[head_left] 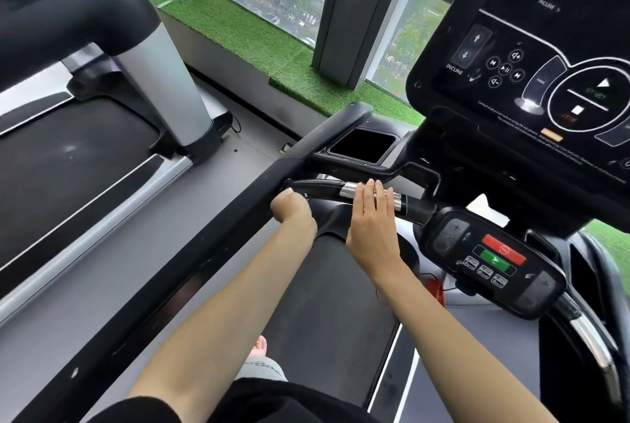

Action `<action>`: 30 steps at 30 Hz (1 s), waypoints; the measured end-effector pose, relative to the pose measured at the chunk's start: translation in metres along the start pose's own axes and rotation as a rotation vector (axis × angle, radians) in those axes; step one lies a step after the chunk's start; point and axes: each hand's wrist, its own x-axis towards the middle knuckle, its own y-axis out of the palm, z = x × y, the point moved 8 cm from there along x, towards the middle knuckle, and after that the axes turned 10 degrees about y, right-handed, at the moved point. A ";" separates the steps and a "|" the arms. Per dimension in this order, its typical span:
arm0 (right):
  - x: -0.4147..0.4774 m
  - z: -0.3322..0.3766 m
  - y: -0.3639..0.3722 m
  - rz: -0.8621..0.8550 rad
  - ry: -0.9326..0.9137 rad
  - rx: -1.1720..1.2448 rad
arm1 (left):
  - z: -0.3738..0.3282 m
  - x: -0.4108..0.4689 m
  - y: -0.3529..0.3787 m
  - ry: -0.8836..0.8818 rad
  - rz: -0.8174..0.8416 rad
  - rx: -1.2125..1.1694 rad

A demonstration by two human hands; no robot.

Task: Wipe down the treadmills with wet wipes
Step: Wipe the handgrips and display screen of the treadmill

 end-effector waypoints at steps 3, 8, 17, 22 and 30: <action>0.001 0.000 0.000 0.007 0.025 0.032 | -0.009 -0.019 0.000 0.374 0.236 0.248; 0.000 -0.001 -0.001 0.007 0.031 0.077 | -0.018 -0.008 -0.030 0.651 0.271 0.490; 0.000 -0.001 -0.004 -0.006 0.024 0.063 | -0.017 -0.010 0.005 0.440 0.090 0.532; 0.000 -0.002 -0.003 -0.015 0.021 0.113 | -0.004 -0.045 0.022 0.622 0.220 0.638; -0.001 -0.003 -0.004 -0.022 -0.008 0.105 | 0.009 0.003 -0.038 0.513 0.178 0.561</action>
